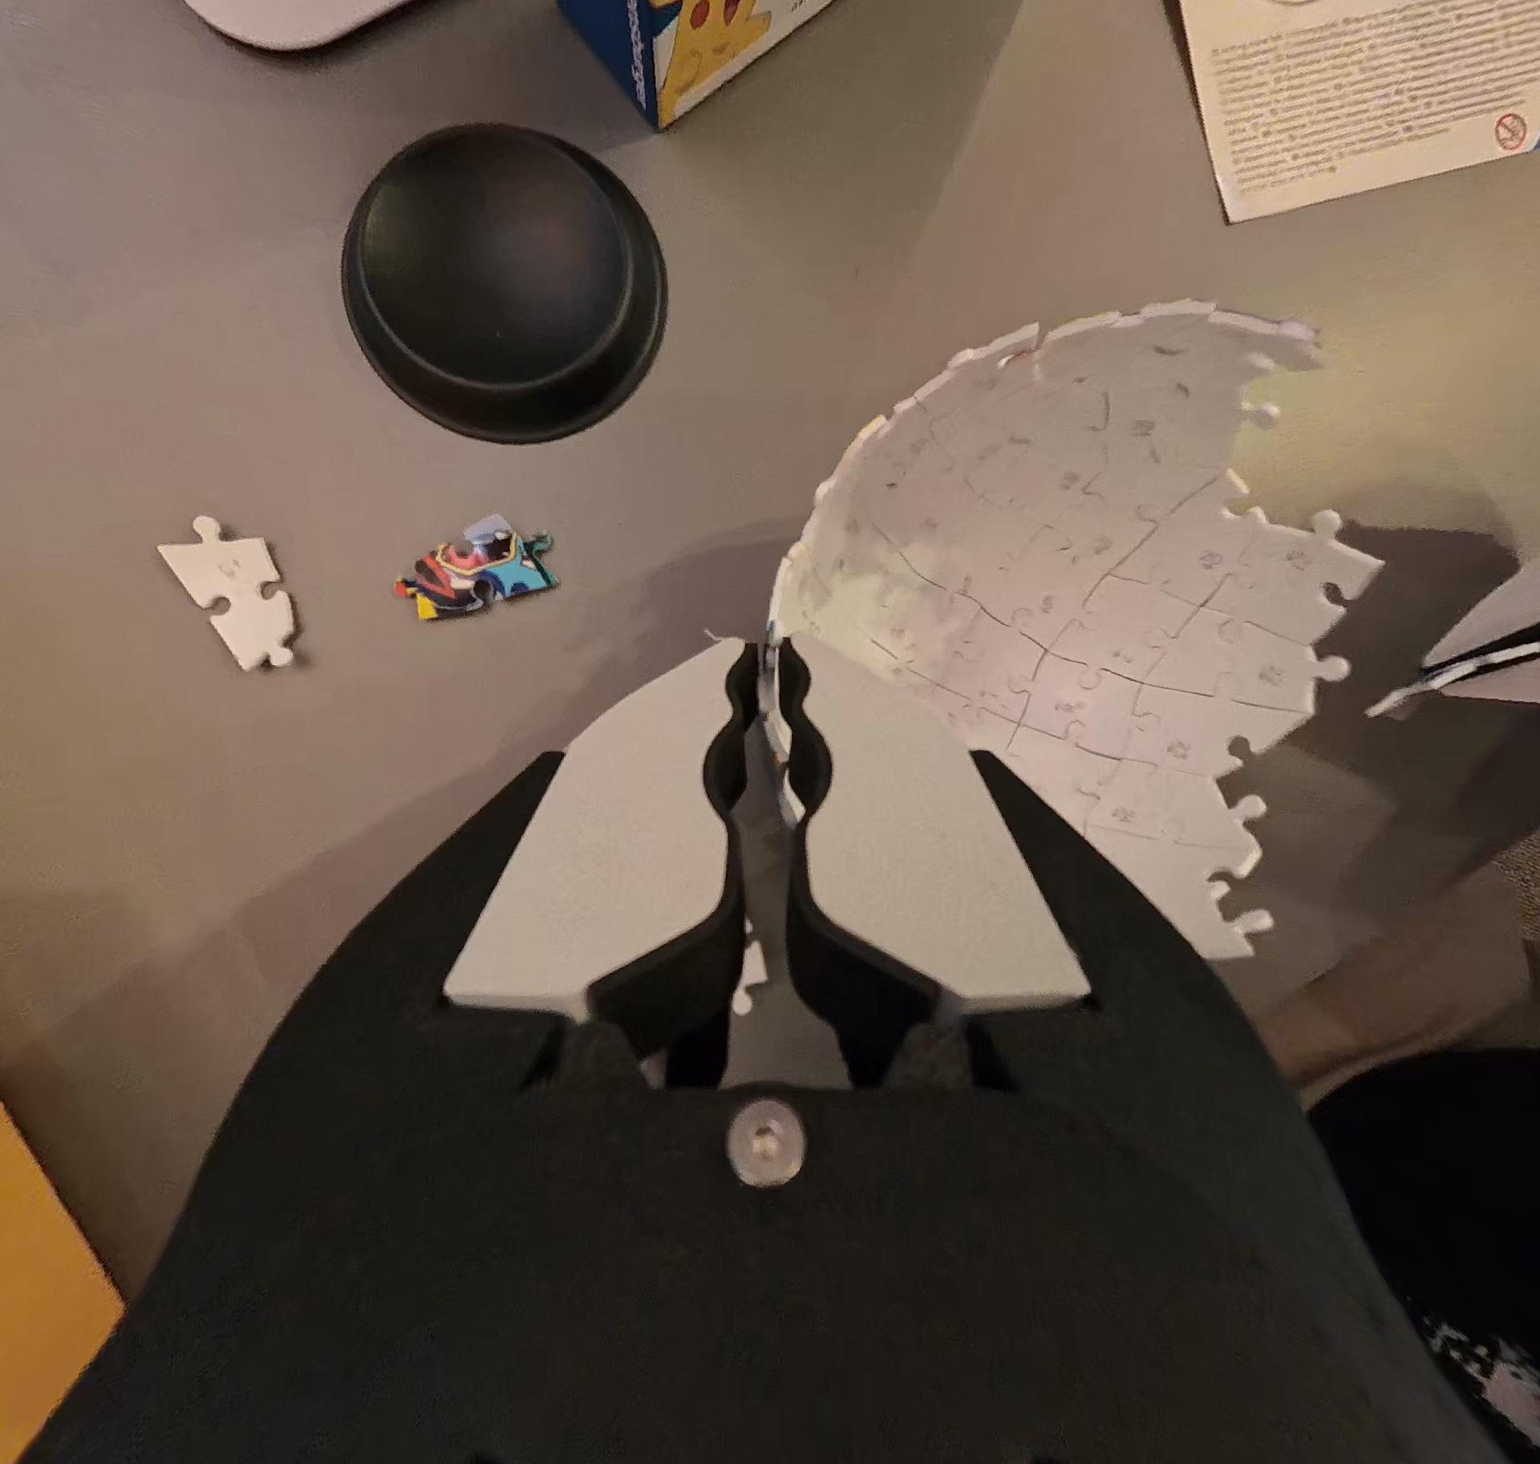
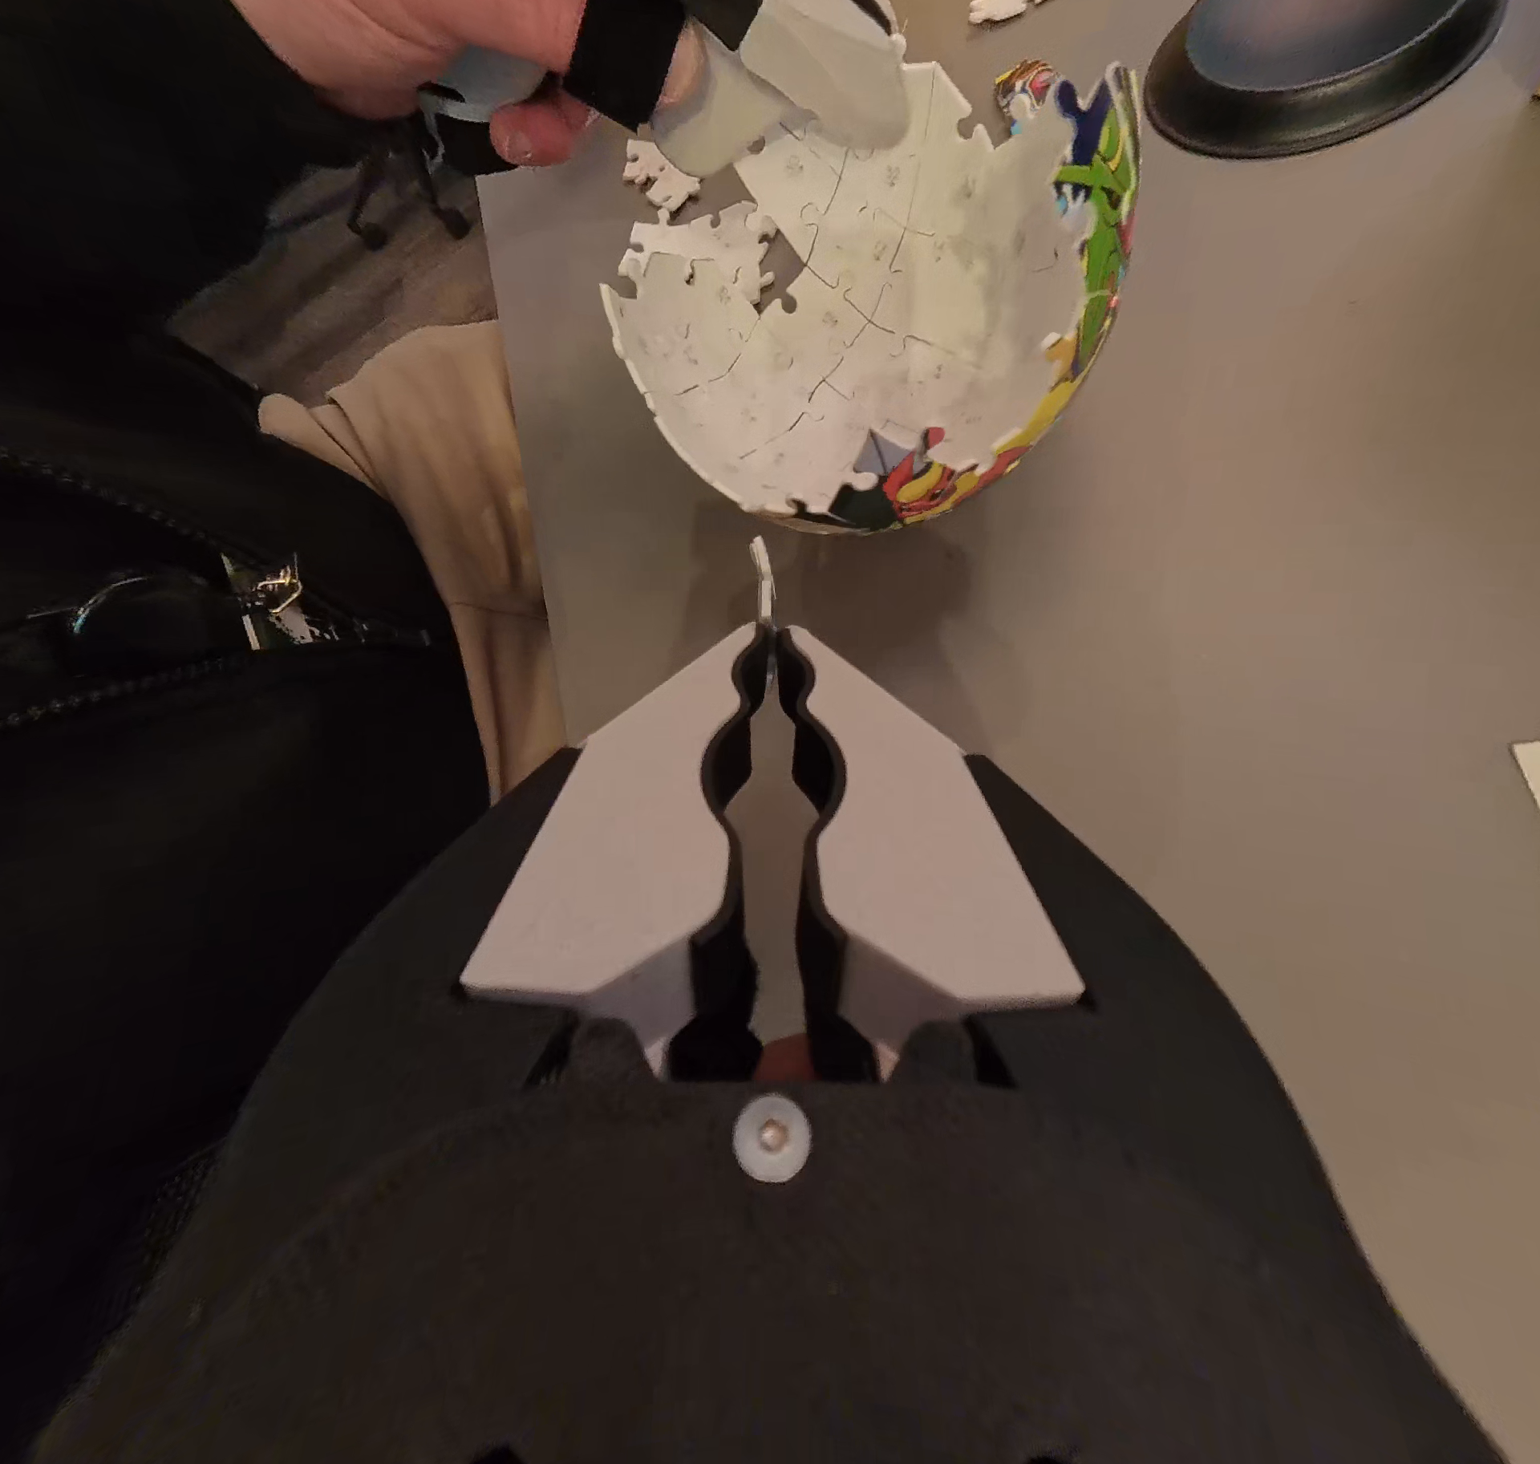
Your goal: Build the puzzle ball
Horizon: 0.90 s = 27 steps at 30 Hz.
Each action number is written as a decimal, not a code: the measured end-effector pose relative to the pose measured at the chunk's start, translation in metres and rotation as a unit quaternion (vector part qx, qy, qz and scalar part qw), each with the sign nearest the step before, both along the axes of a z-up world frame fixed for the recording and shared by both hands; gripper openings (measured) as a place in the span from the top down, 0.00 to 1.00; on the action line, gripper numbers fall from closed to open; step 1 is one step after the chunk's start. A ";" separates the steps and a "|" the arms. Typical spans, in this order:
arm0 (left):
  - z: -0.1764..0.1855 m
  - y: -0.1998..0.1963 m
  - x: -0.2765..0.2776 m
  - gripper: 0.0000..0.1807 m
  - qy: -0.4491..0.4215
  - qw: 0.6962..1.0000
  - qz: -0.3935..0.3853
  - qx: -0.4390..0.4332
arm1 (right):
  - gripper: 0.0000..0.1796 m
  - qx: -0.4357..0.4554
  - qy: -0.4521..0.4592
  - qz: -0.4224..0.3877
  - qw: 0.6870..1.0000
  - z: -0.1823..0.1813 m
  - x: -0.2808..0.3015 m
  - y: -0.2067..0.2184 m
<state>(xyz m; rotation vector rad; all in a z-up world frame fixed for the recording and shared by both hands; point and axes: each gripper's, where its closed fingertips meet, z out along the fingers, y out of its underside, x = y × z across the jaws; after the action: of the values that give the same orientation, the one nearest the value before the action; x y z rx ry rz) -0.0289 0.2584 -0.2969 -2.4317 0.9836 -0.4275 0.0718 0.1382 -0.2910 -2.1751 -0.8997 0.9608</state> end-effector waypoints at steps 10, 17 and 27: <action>0.016 0.026 0.005 0.98 0.047 0.994 -0.024 0.096 | 1.00 -0.005 0.013 -0.054 0.998 -0.002 0.015 0.014; 0.026 0.042 0.022 0.98 0.101 0.974 -0.057 0.196 | 1.00 -0.024 0.046 -0.120 0.991 -0.004 0.028 0.035; 0.043 0.043 0.049 0.99 0.166 0.924 -0.121 0.324 | 1.00 -0.054 0.069 -0.191 0.978 -0.011 0.038 0.055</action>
<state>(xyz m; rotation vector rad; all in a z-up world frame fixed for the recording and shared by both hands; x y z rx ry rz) 0.0199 0.3017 -0.2539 -1.8094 1.3221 0.2257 0.1101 0.1931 -0.3025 -2.2277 -0.3502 0.9673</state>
